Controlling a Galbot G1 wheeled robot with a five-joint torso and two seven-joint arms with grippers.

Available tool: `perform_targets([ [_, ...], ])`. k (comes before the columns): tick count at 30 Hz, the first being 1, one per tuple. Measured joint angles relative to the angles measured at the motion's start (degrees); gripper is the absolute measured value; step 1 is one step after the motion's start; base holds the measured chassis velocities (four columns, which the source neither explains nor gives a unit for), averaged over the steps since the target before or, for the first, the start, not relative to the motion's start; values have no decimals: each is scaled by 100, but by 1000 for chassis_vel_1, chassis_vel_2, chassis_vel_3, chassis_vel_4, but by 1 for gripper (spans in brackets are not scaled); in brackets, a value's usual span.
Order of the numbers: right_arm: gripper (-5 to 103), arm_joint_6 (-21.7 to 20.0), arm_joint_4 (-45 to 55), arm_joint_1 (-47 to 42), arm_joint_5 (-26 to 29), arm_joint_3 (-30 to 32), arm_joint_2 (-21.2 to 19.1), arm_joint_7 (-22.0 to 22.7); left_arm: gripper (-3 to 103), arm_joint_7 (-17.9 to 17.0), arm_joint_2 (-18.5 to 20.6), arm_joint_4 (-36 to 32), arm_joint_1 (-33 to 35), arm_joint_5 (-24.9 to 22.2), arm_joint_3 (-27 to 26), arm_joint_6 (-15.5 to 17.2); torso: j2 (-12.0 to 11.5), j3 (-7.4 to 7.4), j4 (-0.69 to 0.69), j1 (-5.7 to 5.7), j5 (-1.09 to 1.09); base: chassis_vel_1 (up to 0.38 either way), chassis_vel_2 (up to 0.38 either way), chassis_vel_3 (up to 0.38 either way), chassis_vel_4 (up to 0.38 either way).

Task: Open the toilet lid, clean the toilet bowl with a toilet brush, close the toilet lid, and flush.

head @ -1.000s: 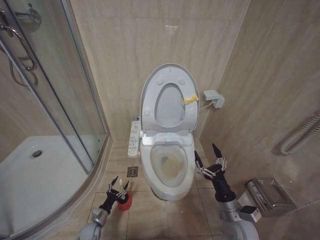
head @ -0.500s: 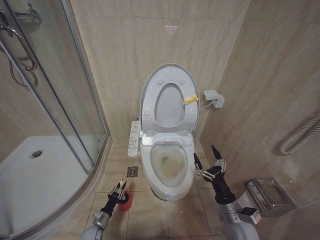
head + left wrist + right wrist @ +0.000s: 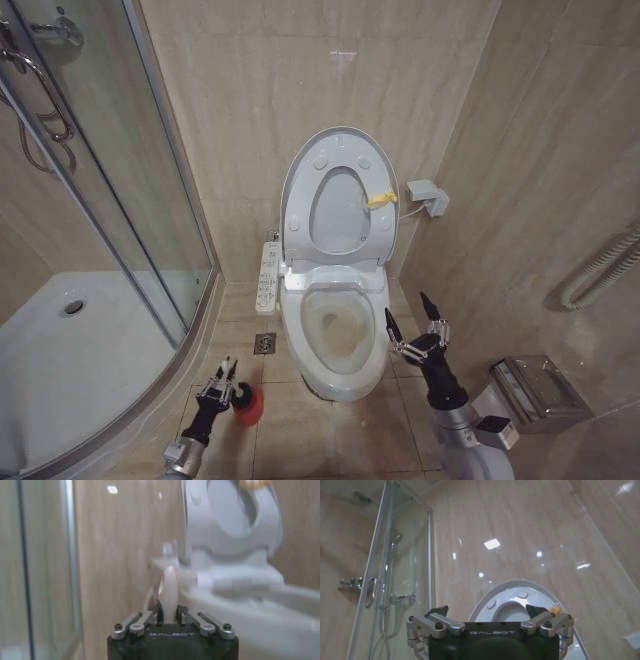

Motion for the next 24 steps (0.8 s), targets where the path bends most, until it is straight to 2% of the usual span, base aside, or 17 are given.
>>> perform_targets([
  [3, 100, 9, 42, -6, 16, 0, -4, -15, 21, -446, 178, -1122, 484, -9, -95, 263, 0, 0, -1, 0, -2, 0, 0, 0, 0],
  [4, 100, 9, 42, -6, 16, 0, -4, -15, 21, -446, 178, -1122, 484, -9, -95, 263, 0, 0, -1, 0, -2, 0, 0, 0, 0],
  [6, 100, 11, 79, -15, 20, 2, -6, -18, 21, -767, 309, -1909, 858, -48, -201, 501, 0, 0, 0, 0, 0, 0, 0, 0, 0],
  [7, 100, 11, 104, -22, 22, 0, -9, -25, 21, -1031, 405, -2596, 1162, -104, -295, 729, 0, 0, 2, 0, -2, 0, 0, 0, 0],
  [8, 100, 11, 104, -22, 22, 0, -9, -25, 21, -1031, 405, -2596, 1162, -104, -295, 729, 0, 0, 2, 0, -2, 0, 0, 0, 0],
  [9, 100, 11, 114, -23, 22, -2, -10, -31, 21, -1150, 462, -2926, 1314, -144, -343, 841, 0, 0, -1, 0, 0, 0, 0, 0, 0],
  [12, 100, 12, 136, -31, 19, -23, -12, -48, 21, -1509, 712, -4078, 1856, -420, -556, 1362, 0, 0, 2, 0, -1, 0, 0, 0, 0],
  [13, 100, 12, 136, -31, 19, -23, -12, -48, 21, -1509, 712, -4078, 1856, -420, -556, 1362, 0, 0, 2, 0, -1, 0, 0, 0, 0],
  [16, 100, 11, 161, -35, 3, -53, 0, -51, 21, -1574, 957, -4983, 2069, -828, -703, 1679, 0, 0, 1, 0, 1, 0, 0, 0, 0],
  [17, 100, 11, 161, -35, 3, -53, 0, -51, 21, -1574, 957, -4983, 2069, -828, -703, 1679, 0, 0, 1, 0, 1, 0, 0, 0, 0],
  [20, 100, 10, 169, -59, -44, -63, 51, -52, 21, -1373, 1143, -5380, 1986, -1246, -672, 1704, 0, 0, 0, 0, 2, 0, 0, 0, 0],
  [22, 100, 10, 170, -69, -56, -63, 65, -52, 21, -1303, 1179, -5394, 1926, -1332, -629, 1686, 0, 0, 0, 0, 1, 0, 0, 0, 0],
  [24, 100, 14, 167, -113, -100, -28, 116, -52, 21, -1045, 1307, -5280, 1599, -1676, -361, 1572, 0, 0, 0, 0, 1, 0, 0, 0, 0],
])
